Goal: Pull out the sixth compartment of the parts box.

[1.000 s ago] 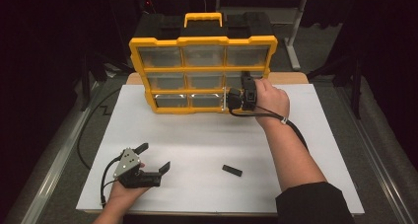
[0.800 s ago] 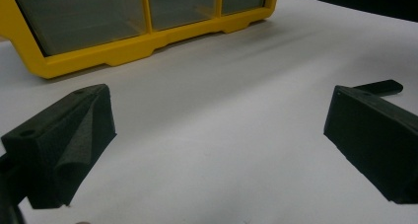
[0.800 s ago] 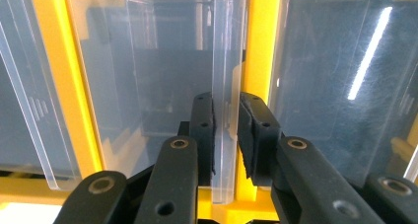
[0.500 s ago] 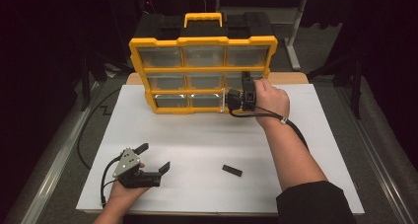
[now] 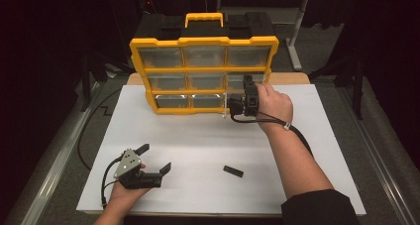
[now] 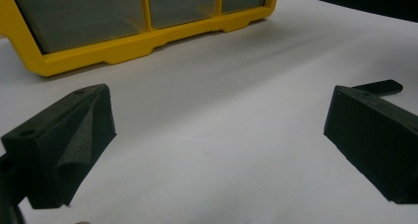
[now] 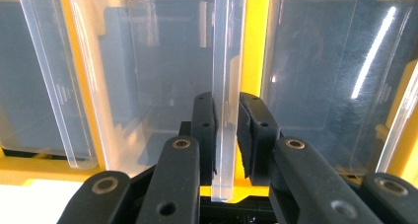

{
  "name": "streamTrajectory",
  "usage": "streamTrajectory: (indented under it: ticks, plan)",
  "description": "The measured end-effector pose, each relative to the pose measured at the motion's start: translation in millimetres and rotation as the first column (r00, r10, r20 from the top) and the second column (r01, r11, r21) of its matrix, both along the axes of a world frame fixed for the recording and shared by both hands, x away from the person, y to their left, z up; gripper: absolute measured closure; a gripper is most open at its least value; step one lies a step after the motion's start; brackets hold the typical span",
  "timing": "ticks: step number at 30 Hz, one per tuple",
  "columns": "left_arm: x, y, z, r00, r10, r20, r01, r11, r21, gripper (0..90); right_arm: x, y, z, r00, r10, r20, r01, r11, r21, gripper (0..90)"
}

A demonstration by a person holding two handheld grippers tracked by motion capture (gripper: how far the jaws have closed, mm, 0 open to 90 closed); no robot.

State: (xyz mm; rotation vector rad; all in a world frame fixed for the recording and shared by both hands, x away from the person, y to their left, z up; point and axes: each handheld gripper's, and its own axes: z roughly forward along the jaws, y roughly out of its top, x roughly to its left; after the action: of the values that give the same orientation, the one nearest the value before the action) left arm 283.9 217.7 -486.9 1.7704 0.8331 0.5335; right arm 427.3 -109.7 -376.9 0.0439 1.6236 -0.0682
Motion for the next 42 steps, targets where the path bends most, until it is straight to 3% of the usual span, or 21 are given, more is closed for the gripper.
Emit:
streamTrajectory:
  ticks: [4, 8, 11, 15, 21, 23, 30, 36, 37, 42]
  plan:
    - [-0.3, 0.6, 0.4, 1.0000, 0.002, 0.005, -0.002, 1.0000, 0.001, 0.4, 0.5, -0.1, 4.4, 0.9995, -0.001, -0.030, 0.001, 1.000, 0.019, 75.4]
    - [0.0, 0.1, -0.1, 1.0000, 0.001, 0.001, -0.001, 1.0000, 0.003, 0.4, 2.2, -1.1, 6.7, 0.9986, 0.005, -0.052, -0.003, 0.999, 0.037, 60.6]
    - [-0.2, 0.0, 0.0, 1.0000, -0.002, 0.002, 0.002, 1.0000, 0.005, 0.3, 3.8, -2.1, 6.9, 0.9972, 0.002, -0.075, 0.002, 0.999, 0.047, 57.6]
    - [-0.1, 0.0, -0.2, 1.0000, -0.002, 0.001, 0.002, 1.0000, 0.007, 0.3, 6.4, -4.8, 6.5, 0.9949, -0.009, -0.101, 0.013, 0.999, 0.041, 60.2]
    - [0.1, -0.1, -0.4, 1.0000, -0.002, 0.001, 0.002, 1.0000, 0.007, 0.3, 5.5, -6.6, 7.2, 0.9962, -0.012, -0.086, 0.016, 0.999, 0.049, 72.5]
    - [0.0, -0.2, -0.3, 1.0000, -0.003, 0.002, 0.003, 1.0000, 0.007, 0.3, 5.1, -6.8, 8.0, 0.9977, -0.003, -0.068, 0.005, 1.000, 0.031, 76.8]
    - [-1.4, -0.1, 0.7, 1.0000, -0.003, 0.006, 0.003, 1.0000, 0.004, 0.3, 2.5, -6.0, 7.3, 0.9983, -0.004, -0.058, 0.004, 1.000, 0.007, 77.8]
    - [-1.9, 0.2, 1.0, 1.0000, -0.002, 0.008, 0.002, 1.0000, -0.001, 0.3, -7.5, -6.5, 6.8, 0.9979, -0.008, -0.065, 0.010, 1.000, 0.022, 77.7]
    - [-1.8, 0.3, 1.0, 1.0000, -0.003, 0.007, 0.003, 1.0000, -0.002, 0.4, -9.5, -6.8, 8.2, 0.9980, -0.001, -0.063, 0.001, 1.000, 0.004, 77.8]
    - [-1.5, -0.3, 0.9, 1.0000, -0.003, 0.007, 0.003, 1.0000, -0.002, 0.3, -20.5, -7.5, 9.2, 0.9980, 0.007, -0.063, -0.007, 1.000, 0.001, 77.9]
